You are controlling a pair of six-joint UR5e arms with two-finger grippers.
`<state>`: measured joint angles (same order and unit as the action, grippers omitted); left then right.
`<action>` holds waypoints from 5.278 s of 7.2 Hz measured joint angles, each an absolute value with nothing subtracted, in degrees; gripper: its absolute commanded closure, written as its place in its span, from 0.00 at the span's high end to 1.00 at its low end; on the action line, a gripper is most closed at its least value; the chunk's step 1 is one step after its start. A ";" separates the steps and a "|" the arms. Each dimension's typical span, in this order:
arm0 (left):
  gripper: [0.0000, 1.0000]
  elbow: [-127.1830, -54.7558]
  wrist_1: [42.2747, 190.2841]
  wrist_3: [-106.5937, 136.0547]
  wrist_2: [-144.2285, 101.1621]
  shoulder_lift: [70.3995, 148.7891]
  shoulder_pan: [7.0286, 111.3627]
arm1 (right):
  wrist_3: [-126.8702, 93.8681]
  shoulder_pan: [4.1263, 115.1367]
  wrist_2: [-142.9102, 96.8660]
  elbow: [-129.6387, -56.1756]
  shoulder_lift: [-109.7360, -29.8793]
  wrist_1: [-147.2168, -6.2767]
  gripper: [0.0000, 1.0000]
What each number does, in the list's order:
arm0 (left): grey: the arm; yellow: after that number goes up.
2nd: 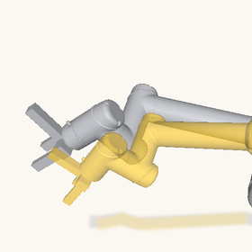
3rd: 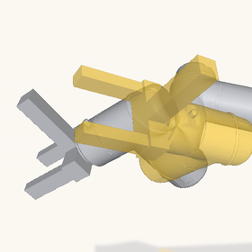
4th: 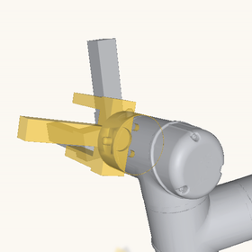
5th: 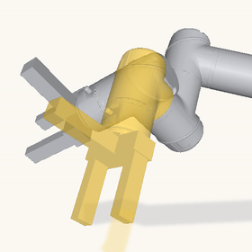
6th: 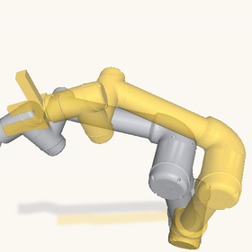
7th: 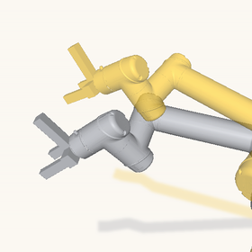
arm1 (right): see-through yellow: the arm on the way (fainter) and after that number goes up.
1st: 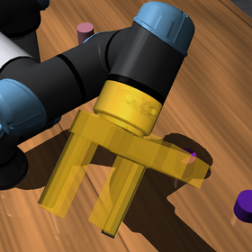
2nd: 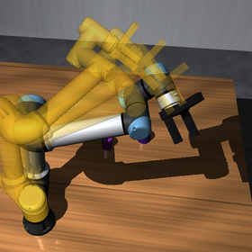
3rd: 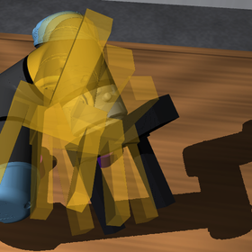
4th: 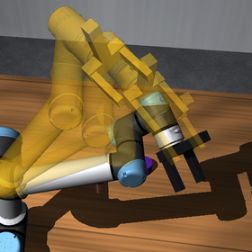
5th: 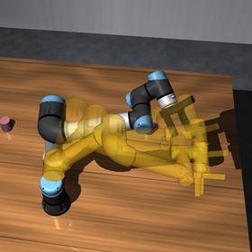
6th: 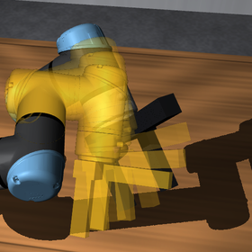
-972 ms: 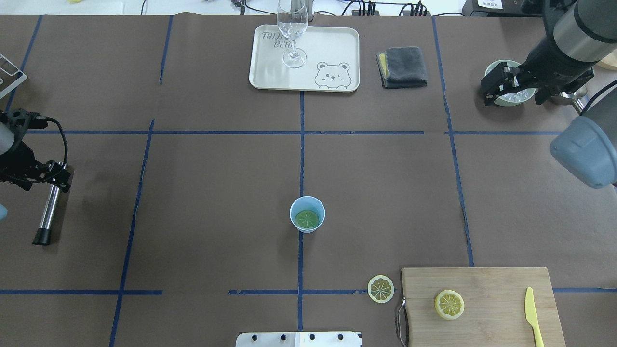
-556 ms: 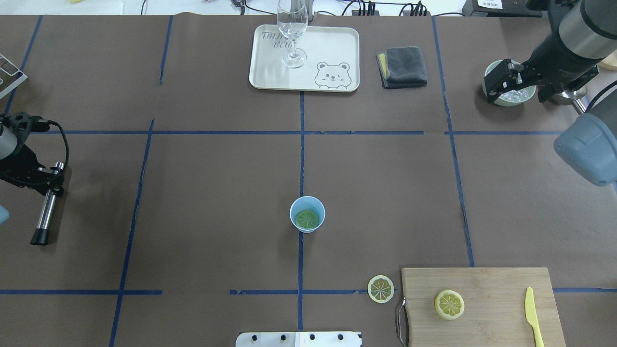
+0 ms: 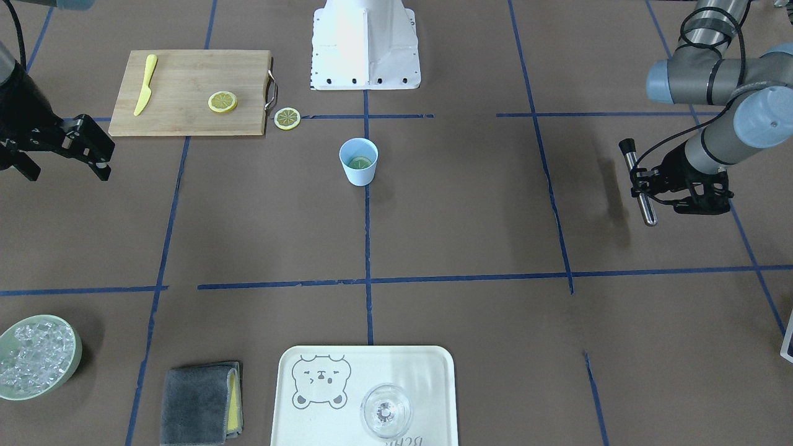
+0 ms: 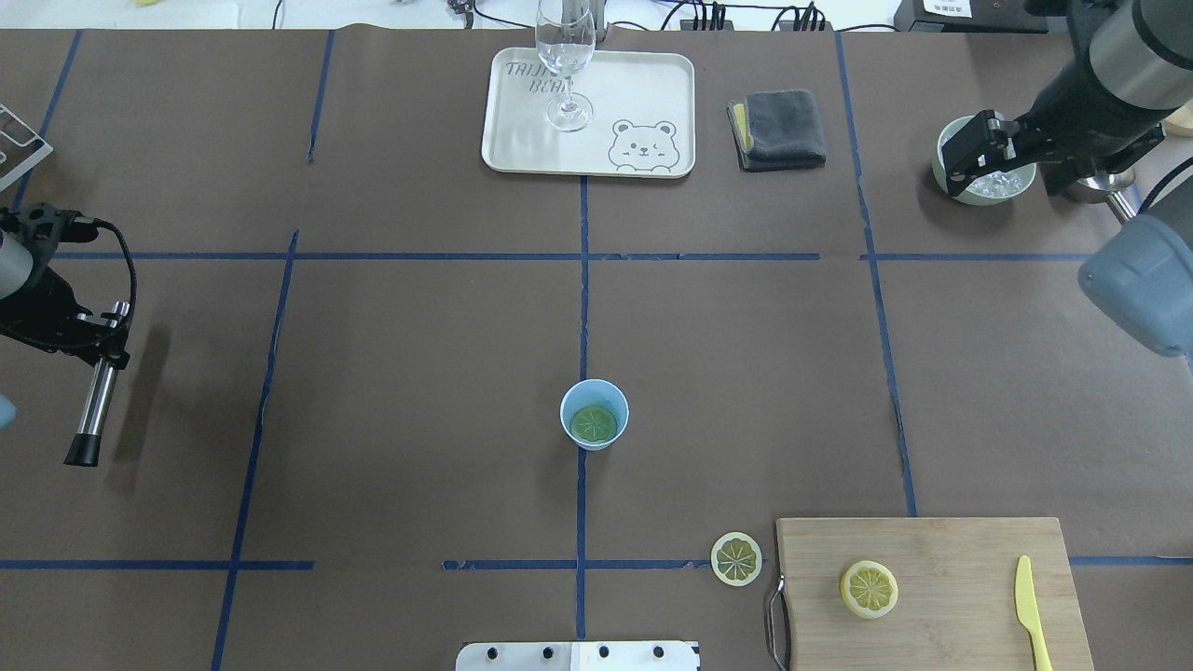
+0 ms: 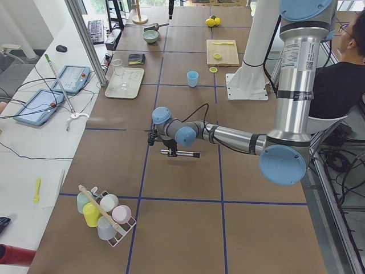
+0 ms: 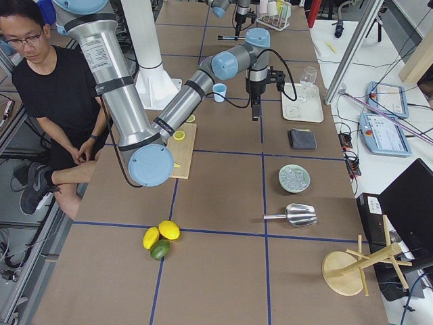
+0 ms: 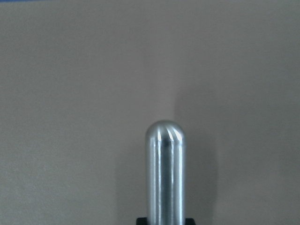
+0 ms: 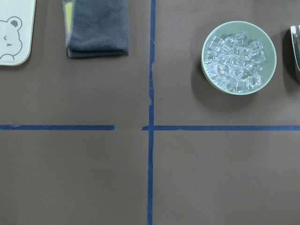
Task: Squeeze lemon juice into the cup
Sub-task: 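Grasp the metal muddler with the left gripper and lift it upright, then carry the muddler with the left gripper over the blue cup, then press the muddler down into the cup onto the lemon slice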
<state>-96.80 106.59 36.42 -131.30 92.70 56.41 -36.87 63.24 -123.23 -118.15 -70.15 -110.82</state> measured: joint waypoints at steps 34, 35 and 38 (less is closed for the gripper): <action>0.00 -101.27 140.39 45.37 -48.98 122.36 8.00 | 3.77 94.63 -134.35 -97.29 -96.95 -87.72 1.00; 0.00 -103.97 140.24 43.04 -49.56 122.18 8.83 | 3.85 94.69 -134.36 -97.33 -96.95 -87.69 1.00; 0.00 -106.98 139.22 42.11 -57.34 119.08 16.59 | 3.74 94.74 -134.24 -97.33 -96.79 -87.63 1.00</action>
<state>-106.98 139.22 42.11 -57.34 119.08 16.59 3.74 94.74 -134.24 -97.33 -96.79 -87.63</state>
